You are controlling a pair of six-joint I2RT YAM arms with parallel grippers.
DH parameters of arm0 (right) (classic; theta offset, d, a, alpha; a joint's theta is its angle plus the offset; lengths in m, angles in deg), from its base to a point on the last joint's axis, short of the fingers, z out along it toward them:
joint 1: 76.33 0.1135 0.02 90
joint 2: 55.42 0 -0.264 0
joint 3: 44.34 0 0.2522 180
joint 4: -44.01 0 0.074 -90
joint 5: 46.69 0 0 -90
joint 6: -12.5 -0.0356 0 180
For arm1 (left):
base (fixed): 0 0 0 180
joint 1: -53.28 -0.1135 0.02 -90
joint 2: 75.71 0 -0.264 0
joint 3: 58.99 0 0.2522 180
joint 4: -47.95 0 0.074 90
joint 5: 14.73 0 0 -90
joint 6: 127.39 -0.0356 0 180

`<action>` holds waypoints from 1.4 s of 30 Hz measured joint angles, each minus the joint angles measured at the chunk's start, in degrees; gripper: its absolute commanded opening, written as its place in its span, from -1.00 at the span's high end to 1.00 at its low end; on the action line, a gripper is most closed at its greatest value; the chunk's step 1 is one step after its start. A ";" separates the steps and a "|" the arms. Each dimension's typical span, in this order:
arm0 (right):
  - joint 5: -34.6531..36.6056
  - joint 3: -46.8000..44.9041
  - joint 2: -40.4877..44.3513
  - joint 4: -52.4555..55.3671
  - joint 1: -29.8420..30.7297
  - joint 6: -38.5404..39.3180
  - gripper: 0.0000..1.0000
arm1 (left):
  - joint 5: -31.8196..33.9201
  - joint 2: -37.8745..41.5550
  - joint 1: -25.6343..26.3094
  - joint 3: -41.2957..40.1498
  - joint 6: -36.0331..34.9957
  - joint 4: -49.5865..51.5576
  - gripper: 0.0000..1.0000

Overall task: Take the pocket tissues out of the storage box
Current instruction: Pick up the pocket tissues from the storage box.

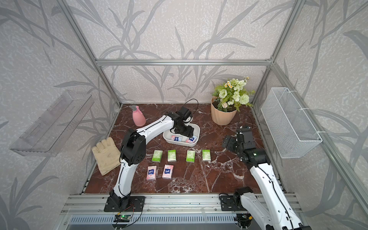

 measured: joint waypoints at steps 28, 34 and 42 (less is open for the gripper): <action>0.55 0.00 -0.20 0.35 0.00 0.00 -0.98 | 7.98 -5.99 2.93 4.46 -1.79 3.17 -0.36; 0.52 0.00 -0.20 0.35 0.00 0.04 -0.98 | 11.80 -5.99 2.58 4.94 -1.95 4.04 -0.28; 0.55 0.00 -0.26 0.35 0.00 0.66 -0.98 | 10.93 -5.99 2.45 4.96 -1.90 3.93 -0.41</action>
